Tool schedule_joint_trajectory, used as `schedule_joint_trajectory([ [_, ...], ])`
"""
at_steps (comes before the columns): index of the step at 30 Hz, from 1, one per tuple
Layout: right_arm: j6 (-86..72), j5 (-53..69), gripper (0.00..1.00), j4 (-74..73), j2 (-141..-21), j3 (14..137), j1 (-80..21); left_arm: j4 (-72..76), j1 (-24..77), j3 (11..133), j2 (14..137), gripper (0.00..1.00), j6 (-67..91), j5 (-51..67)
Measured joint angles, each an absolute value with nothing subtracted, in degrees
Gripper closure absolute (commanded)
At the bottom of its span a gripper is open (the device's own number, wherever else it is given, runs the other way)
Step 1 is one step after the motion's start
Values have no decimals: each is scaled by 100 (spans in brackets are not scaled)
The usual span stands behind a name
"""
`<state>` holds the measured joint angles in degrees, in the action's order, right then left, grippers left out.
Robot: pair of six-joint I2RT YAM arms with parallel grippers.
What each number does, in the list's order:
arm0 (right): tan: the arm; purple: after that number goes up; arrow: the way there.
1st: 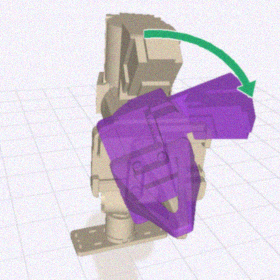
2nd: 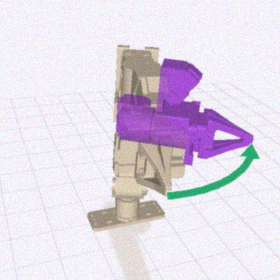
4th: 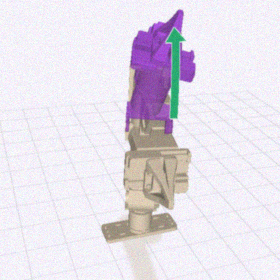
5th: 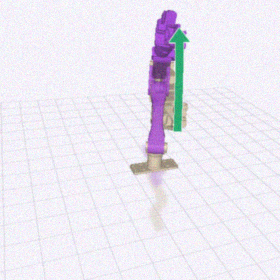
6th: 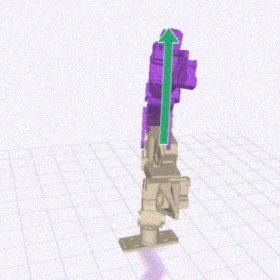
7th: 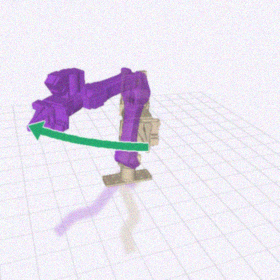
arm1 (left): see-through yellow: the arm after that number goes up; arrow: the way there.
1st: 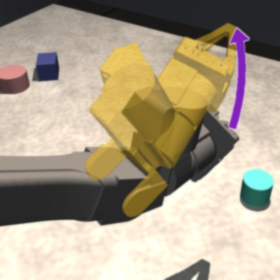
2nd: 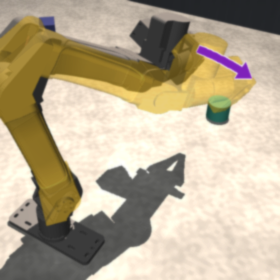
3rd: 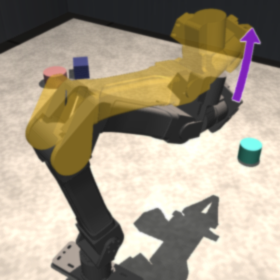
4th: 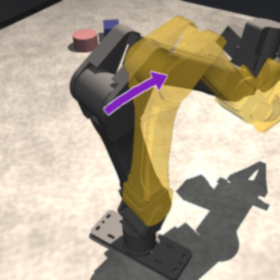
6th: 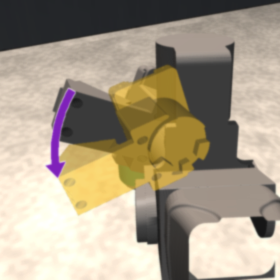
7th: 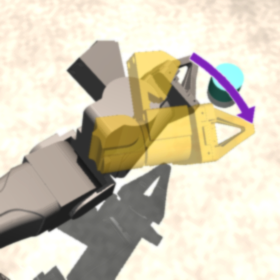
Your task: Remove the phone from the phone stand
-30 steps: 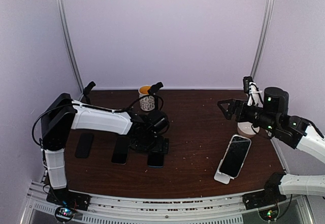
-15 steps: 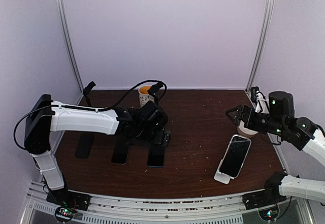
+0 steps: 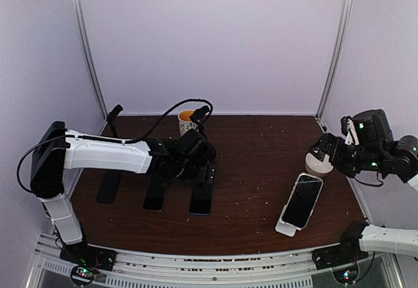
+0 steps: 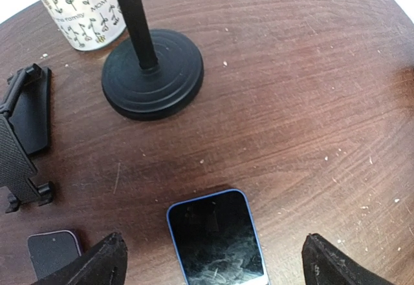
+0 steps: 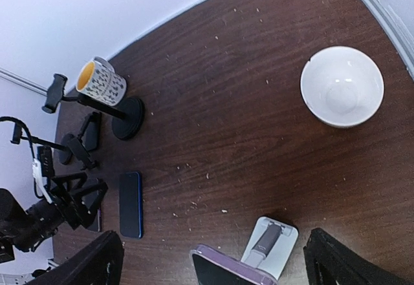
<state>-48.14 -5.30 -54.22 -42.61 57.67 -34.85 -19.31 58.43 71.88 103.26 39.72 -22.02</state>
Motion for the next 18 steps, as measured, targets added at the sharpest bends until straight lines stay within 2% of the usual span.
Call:
schedule_joint_trajectory([
  [18,-6759,-1295,0,-7179,-5618,6250,-5258,-1660,5741,6888,10044,2,3951,-2445],
])
